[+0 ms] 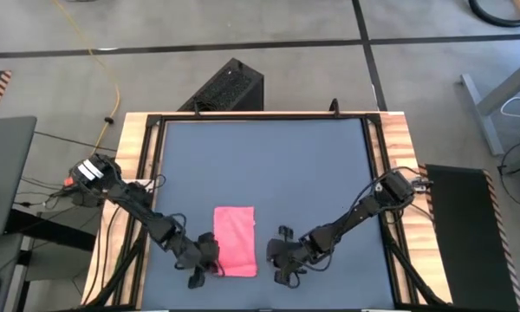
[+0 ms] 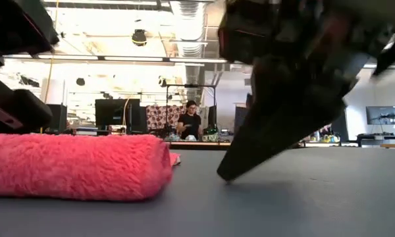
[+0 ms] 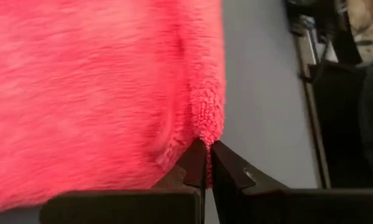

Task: Roll towel
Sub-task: Roll the pink microfiber towel

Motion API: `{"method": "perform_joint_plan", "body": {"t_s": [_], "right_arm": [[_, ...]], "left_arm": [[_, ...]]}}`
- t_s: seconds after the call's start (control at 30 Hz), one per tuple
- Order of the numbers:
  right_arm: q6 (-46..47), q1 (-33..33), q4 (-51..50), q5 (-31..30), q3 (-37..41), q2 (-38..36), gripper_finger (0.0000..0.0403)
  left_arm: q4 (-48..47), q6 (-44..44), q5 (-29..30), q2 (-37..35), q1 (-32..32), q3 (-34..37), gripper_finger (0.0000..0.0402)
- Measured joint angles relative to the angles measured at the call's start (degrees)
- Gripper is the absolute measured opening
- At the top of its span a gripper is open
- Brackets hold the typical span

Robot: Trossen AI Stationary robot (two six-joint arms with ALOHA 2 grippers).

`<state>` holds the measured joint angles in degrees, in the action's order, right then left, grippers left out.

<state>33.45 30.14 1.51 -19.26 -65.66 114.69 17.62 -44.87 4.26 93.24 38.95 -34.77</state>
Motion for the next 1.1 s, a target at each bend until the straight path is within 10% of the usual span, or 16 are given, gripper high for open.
{"method": "perform_joint_plan", "body": {"t_s": [0.37, 1.1], "right_arm": [[-48.53, 6.41, 23.39, -11.63, -2.52, 6.86, 0.0105], [-54.74, 4.34, 12.25, -13.90, -11.35, 11.30, 0.0222]], "left_arm": [[0.15, -3.87, -12.31, -2.26, -7.77, 4.90, 0.0000], [-0.30, -3.41, -15.02, -2.17, -9.12, 4.77, 0.0000]]}}
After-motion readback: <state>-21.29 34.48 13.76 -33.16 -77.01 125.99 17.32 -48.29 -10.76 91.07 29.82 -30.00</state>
